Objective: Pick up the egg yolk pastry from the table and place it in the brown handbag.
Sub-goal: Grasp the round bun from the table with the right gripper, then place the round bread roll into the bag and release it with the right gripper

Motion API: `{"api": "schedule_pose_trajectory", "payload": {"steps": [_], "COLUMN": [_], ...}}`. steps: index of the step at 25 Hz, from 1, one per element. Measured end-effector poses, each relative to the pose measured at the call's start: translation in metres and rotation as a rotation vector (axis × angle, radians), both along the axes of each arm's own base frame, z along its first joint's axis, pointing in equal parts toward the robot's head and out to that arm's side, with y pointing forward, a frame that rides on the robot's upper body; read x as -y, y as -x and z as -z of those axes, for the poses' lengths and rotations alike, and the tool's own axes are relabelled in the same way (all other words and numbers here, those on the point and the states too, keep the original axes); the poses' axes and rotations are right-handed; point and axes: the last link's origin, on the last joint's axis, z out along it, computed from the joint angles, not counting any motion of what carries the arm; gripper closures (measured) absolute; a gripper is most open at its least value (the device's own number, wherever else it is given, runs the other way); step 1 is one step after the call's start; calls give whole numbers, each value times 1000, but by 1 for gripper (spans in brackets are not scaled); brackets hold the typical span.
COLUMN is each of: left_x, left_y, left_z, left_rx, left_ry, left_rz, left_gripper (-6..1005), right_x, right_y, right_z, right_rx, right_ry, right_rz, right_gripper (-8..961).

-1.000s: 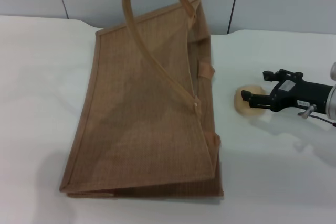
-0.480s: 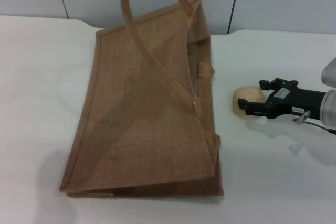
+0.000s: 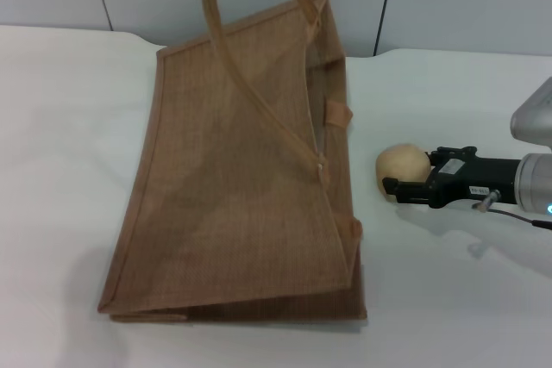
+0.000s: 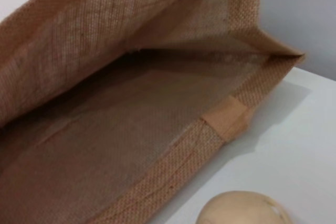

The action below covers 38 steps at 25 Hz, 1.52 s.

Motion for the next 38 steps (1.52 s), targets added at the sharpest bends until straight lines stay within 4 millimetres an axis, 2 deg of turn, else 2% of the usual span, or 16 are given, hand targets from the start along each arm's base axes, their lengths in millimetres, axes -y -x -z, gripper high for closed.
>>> {"api": "schedule_pose_trajectory", "payload": {"steps": [3, 8, 11, 15, 21, 27, 29, 32, 33, 38], "left_x": [0, 0, 0, 0, 0, -3, -4, -4, -4, -3], "left_y": [-1, -2, -2, -2, -4, -14, -20, -33, -41, -53], "left_z": [-1, -1, -1, -1, -2, 1, 4, 6, 8, 15], "left_rx": [-2, -2, -3, -4, -11, -34, -38, -33, -34, -45], "left_ry": [-3, -4, -4, -4, -5, -4, 1, 9, 16, 34], "left_rz": [4, 6, 6, 7, 17, 42, 57, 87, 105, 138], "left_gripper": [889, 889, 889, 889, 889, 889, 889, 889, 889, 889], "right_x": [0, 0, -2, -7, -16, -7, -2, 0, -1, -8], "right_y": [3, 6, 8, 14, 39, 57, 62, 70, 73, 80], "right_z": [0, -1, -2, -5, -28, -53, -51, -38, -33, -12], "right_rx": [-6, -19, -28, -37, -95, -148, -155, -137, -125, -71], "right_ry": [11, 17, 13, 0, -27, -45, -25, 27, 45, 90], "right_rz": [-9, -11, -5, -14, -84, -162, -190, -217, -227, -261], "right_gripper": [62, 253, 303, 340, 352, 356, 357, 359, 360, 368]}}
